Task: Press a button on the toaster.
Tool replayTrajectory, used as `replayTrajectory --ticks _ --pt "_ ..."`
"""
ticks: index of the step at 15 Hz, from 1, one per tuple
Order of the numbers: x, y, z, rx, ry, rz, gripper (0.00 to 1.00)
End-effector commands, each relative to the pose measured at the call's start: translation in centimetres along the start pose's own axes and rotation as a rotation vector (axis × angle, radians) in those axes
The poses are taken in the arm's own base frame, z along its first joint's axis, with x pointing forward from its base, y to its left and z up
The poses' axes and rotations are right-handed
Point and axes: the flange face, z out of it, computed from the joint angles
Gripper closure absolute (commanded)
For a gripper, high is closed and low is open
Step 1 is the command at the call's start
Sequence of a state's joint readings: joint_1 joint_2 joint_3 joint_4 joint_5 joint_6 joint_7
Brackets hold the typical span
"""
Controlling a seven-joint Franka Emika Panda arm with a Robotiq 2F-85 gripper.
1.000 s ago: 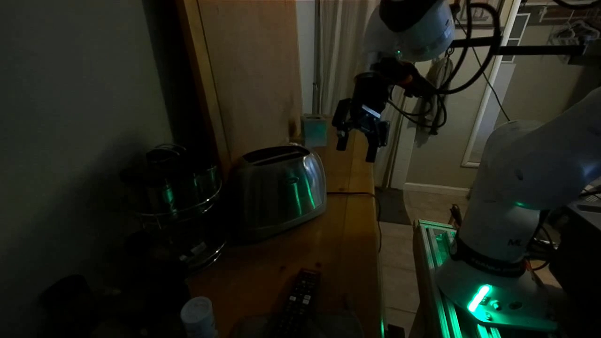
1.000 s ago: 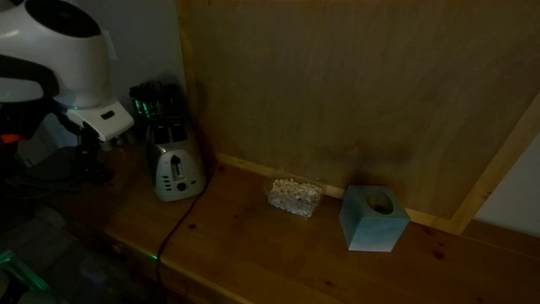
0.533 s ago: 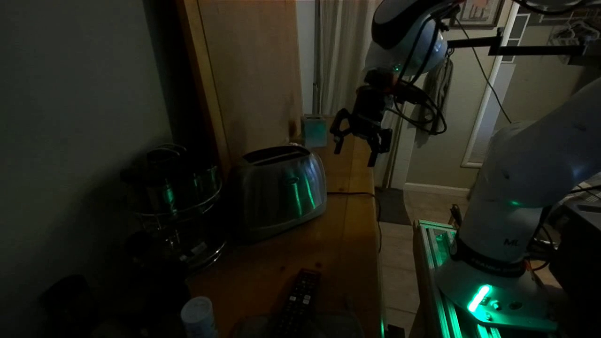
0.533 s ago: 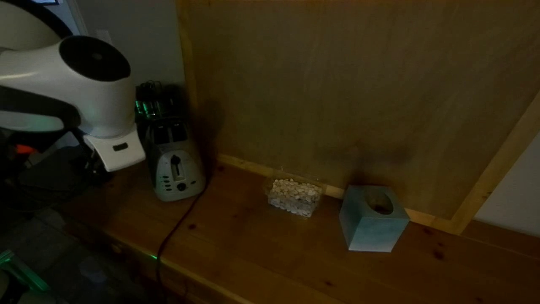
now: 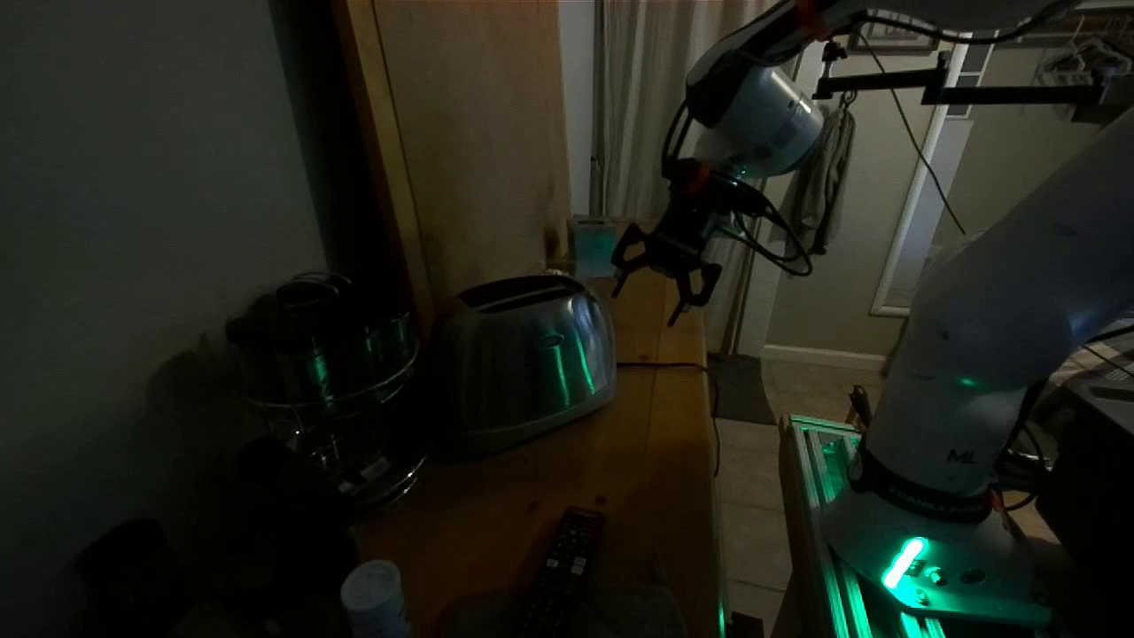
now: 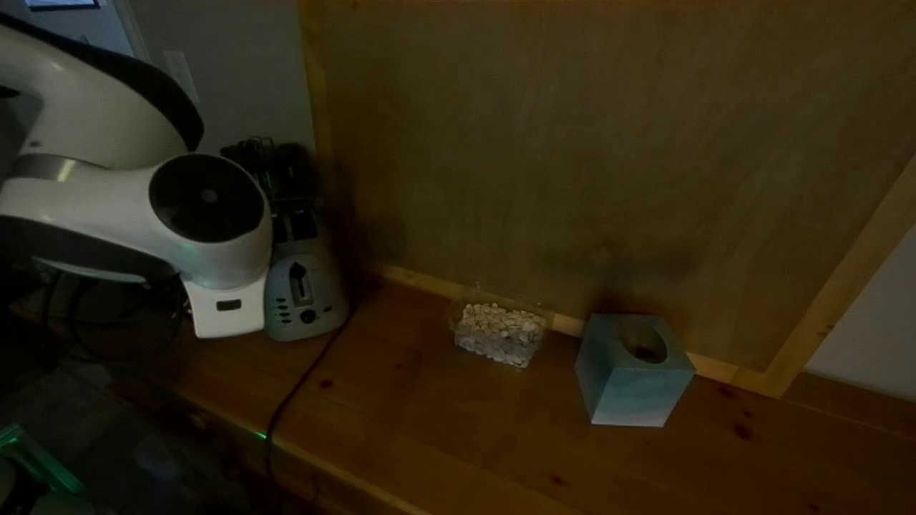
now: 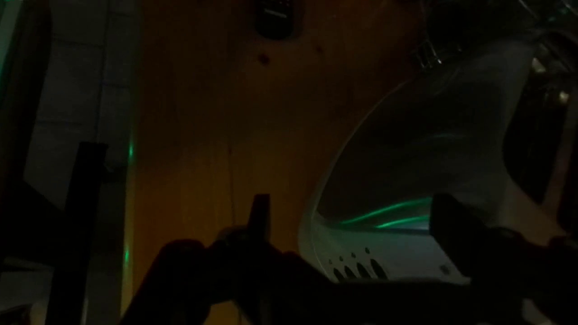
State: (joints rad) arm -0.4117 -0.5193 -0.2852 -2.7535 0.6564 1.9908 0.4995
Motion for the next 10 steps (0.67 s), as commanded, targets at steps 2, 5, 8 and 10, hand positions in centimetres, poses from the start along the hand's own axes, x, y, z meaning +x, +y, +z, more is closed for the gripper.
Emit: replayTrajectory --ticks 2,5,8,10 --pt "2.9 0.4 0.3 0.124 -0.010 0.196 0.48" --pt "4.1 0.8 0.4 0.144 0.014 0.250 0.69" --pt "4.8 1.1 1.2 0.108 0.037 0.270 0.91" --pt "5.2 1.2 1.6 0.091 0.042 0.280 0.99"
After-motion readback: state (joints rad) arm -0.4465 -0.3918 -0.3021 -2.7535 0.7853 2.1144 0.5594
